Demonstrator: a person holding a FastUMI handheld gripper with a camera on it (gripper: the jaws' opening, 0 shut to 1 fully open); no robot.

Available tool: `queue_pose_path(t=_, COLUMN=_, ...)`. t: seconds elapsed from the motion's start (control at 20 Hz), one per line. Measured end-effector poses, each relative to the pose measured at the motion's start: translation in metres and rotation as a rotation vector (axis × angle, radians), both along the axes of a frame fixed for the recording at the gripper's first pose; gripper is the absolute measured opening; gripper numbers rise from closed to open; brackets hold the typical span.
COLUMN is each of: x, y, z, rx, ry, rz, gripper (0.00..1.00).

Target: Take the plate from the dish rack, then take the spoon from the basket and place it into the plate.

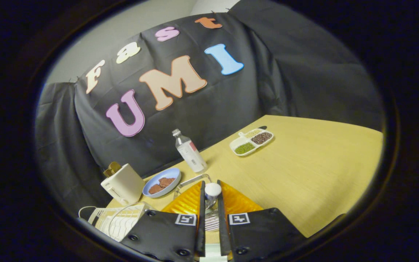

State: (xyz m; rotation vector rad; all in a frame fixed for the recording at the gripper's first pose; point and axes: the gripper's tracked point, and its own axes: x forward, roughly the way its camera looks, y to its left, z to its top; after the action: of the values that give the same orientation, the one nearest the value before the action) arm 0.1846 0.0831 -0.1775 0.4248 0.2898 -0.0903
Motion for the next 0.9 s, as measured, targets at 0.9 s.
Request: queue_pose_path(t=0.9, x=-0.054, y=-0.007, z=0.087, rx=0.029, ry=-0.184, rz=0.060, gripper=0.08)
